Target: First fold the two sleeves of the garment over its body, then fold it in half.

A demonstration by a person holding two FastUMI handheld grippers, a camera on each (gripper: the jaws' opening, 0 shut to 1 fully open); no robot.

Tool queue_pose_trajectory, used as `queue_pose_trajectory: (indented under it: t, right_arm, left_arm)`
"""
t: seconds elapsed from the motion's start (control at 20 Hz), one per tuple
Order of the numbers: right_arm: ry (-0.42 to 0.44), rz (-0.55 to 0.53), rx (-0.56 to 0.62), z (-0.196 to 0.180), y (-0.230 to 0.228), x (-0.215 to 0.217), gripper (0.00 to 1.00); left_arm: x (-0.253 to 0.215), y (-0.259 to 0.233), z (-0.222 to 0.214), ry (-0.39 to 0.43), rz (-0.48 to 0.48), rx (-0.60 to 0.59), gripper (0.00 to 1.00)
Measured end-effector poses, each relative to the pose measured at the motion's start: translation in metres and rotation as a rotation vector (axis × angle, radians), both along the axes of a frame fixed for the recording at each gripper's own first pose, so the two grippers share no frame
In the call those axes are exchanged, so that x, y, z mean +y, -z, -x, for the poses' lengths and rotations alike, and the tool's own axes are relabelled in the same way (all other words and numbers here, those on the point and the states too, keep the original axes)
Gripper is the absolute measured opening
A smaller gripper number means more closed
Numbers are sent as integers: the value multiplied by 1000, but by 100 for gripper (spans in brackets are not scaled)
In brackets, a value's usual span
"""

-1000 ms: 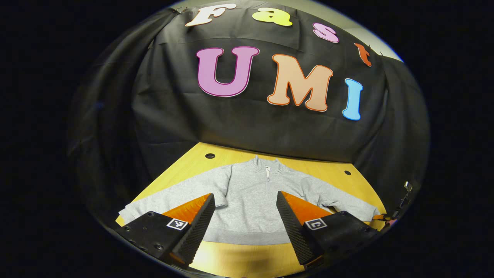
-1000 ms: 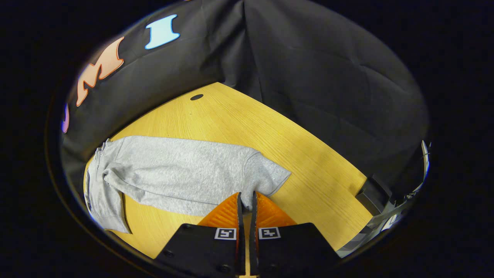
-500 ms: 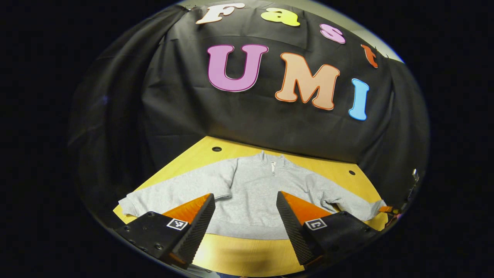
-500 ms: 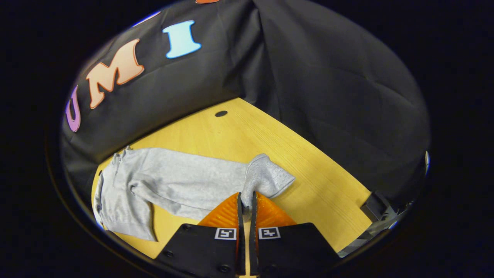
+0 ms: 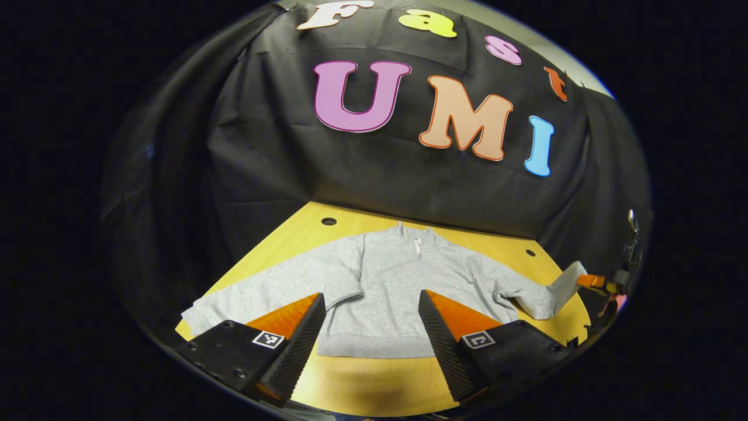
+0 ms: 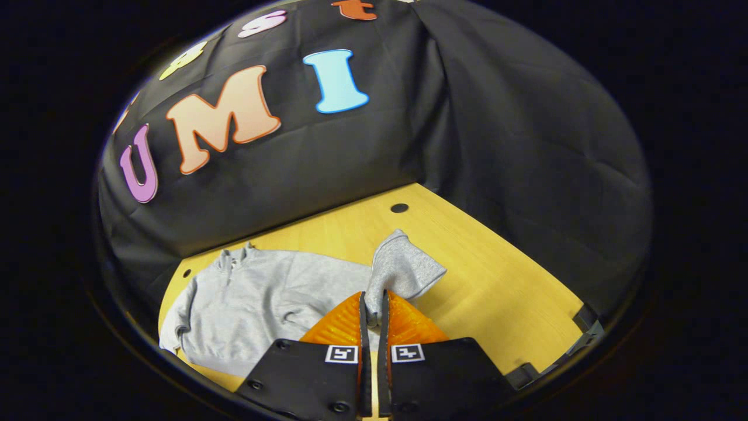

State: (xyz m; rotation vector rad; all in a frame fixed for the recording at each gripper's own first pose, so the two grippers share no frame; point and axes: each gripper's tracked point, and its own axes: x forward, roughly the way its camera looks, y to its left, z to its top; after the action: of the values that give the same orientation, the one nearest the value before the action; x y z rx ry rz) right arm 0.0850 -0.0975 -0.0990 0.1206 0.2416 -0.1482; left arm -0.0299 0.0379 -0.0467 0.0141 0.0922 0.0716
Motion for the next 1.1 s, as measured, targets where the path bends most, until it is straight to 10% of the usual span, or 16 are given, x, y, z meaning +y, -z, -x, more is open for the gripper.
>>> queue_pose_trajectory:
  t: [1.1]
  right_arm:
    - [-627, 16, -69, -57, -30, 412, 6]
  left_arm:
    - [150, 37, 28, -172, 110, 58, 94]
